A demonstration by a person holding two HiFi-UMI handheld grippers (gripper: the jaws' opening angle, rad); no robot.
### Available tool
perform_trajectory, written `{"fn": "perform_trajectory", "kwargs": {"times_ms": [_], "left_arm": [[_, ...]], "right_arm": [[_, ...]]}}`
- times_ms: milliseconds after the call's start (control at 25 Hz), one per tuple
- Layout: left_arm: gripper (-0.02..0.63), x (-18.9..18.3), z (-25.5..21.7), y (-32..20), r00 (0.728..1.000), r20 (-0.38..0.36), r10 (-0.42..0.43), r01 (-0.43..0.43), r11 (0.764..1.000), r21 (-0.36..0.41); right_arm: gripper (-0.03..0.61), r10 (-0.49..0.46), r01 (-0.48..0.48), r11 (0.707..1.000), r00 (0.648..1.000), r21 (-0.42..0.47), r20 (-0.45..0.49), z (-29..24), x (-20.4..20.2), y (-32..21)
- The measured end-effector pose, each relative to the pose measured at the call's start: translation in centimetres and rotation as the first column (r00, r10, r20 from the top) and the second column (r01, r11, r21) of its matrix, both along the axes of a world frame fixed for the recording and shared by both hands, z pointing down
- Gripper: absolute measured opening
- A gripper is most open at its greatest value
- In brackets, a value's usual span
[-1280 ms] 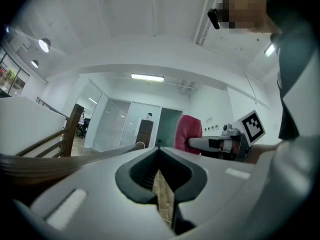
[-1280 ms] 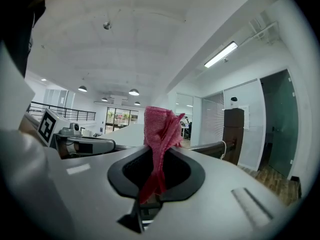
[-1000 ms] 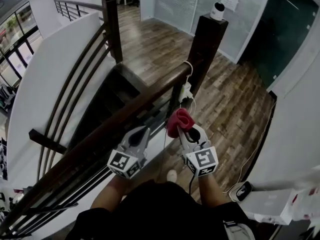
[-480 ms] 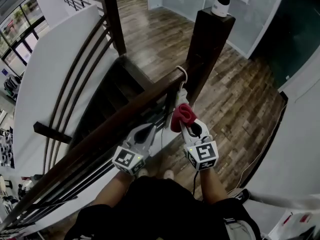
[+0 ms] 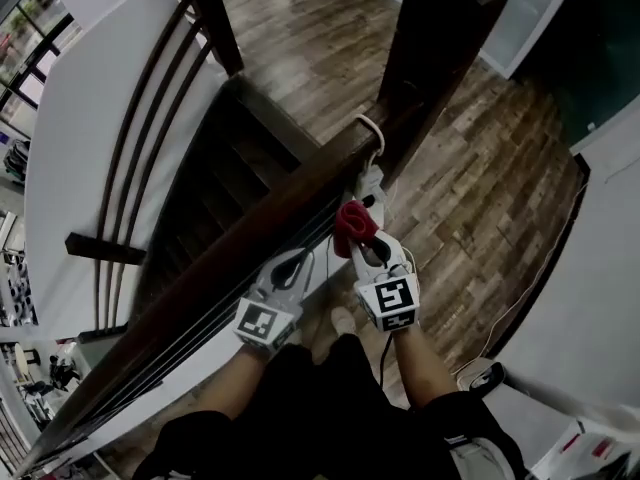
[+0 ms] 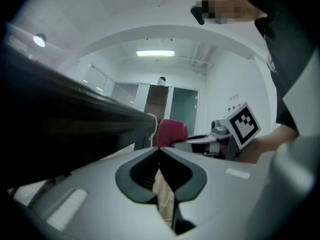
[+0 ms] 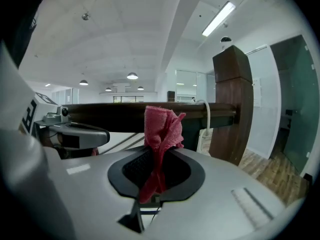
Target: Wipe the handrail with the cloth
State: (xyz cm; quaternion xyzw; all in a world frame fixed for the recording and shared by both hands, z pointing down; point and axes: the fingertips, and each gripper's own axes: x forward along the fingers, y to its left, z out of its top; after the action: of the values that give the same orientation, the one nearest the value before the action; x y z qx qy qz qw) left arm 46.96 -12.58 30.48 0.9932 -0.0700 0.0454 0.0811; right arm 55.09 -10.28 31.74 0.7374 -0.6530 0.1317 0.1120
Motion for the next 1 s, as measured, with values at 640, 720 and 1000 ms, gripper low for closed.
{"fn": "perform_trajectory", "kwargs": {"times_ms": [640,720,1000], "left_arm": [[0.0,0.3,5.4,-1.7,0.969,0.122,-0.213,0.224,0.971,-0.08],[0.0,-0.3,6.1,-2.1,0.962,0.135,-0.236,0.246,0.967,-0.069],[0.0,-1.3,7.4,-3.5,0.927,0.167,-0.335,0.345,0.938,-0.037]], "right_arm": [[0.041,-0.103,0.039,0.98,0.937,-0.193,-0.335,7.7,3.7,-9.3],[0.041,-0.083,0.016,0.982,0.932,-0.187,-0.352,8.1,3.8,-9.8],[0.04,-0.042,-0.018,0.979,0.957,-0.203,-0.288,9.9,4.1,-10.4]]}}
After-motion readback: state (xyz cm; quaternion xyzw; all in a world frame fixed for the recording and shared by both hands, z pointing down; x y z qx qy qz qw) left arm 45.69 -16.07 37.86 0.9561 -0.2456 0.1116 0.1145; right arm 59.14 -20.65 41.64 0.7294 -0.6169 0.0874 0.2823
